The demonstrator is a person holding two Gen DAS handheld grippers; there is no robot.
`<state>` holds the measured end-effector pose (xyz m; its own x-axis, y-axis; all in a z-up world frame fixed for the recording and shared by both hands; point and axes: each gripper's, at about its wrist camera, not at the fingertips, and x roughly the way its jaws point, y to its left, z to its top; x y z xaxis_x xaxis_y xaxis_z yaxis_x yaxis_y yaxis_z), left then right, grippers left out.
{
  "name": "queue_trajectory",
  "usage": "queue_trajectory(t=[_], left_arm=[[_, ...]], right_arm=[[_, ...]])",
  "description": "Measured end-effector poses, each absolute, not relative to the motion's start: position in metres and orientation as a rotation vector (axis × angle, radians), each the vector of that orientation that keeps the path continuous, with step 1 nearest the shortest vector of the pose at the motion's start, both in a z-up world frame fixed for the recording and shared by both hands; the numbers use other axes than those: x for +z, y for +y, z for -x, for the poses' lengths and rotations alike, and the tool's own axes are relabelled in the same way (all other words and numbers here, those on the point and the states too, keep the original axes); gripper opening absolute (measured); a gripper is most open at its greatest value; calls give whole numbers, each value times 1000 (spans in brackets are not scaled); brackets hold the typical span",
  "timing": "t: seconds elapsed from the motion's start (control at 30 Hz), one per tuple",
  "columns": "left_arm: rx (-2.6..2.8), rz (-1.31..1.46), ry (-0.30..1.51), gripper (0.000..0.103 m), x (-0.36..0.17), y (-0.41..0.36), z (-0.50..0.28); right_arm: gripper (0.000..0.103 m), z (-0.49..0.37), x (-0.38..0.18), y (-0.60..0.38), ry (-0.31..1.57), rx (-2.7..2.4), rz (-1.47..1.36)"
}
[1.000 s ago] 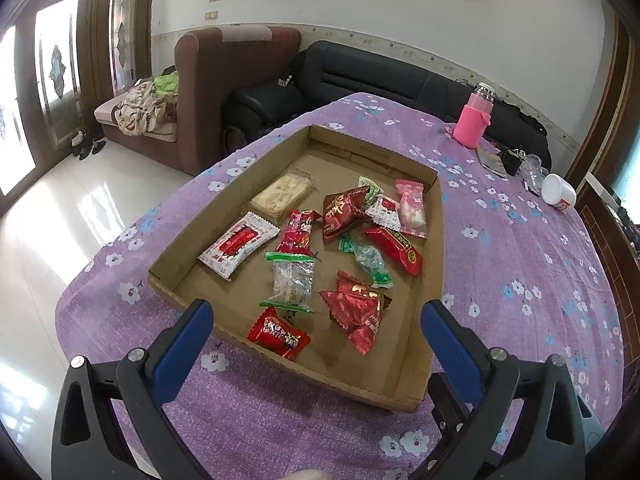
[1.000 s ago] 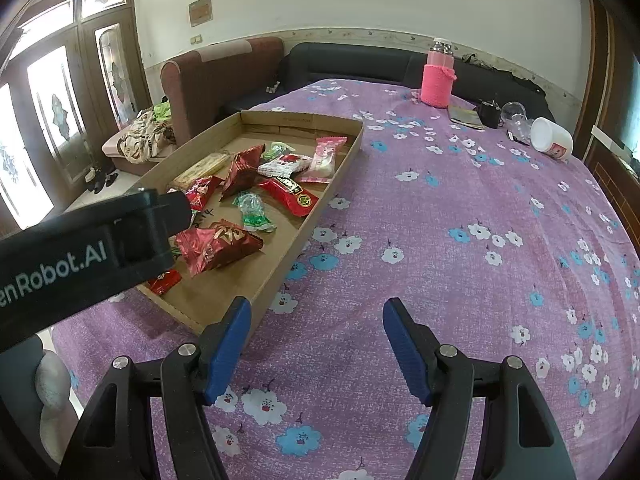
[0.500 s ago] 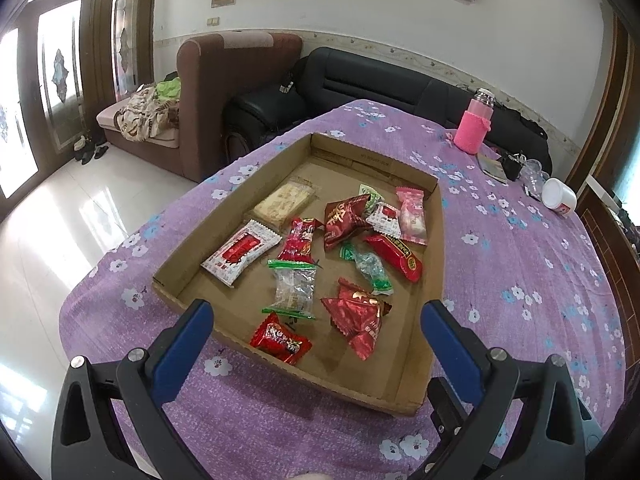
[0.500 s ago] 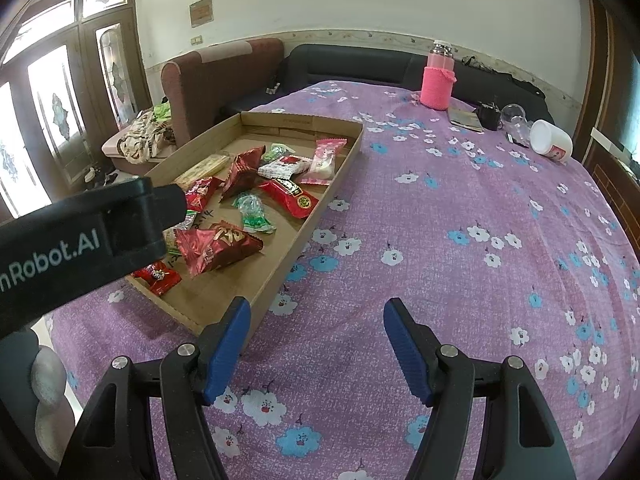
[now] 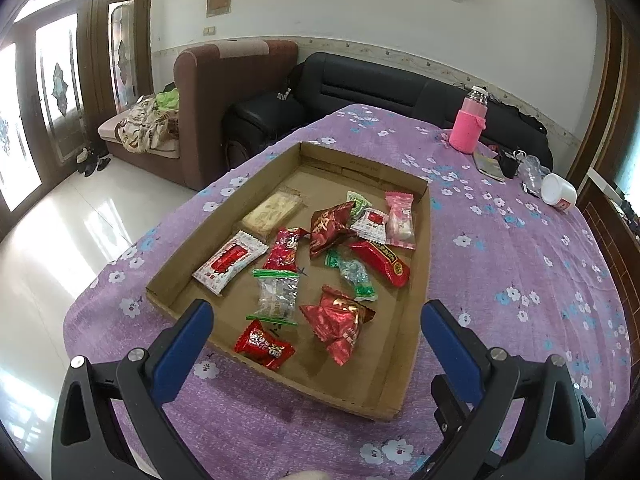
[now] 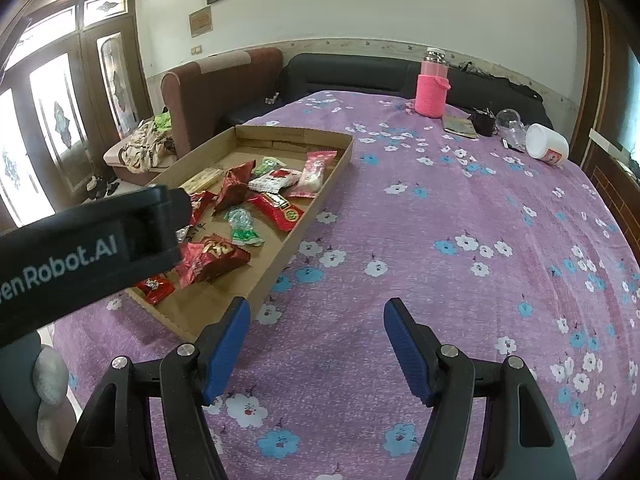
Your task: Organize snacks
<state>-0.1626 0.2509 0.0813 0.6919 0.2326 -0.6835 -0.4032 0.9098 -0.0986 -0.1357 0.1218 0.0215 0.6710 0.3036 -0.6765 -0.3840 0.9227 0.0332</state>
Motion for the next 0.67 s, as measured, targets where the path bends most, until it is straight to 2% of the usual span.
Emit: queue_trajectory(t=[0.4,0.67], left_arm=[[365,219,713,103,89,239,161],[303,137,663,103,115,208,149]], right_arm=[[75,132,24,113,730,393,110],[75,122,38,77,712,335,62]])
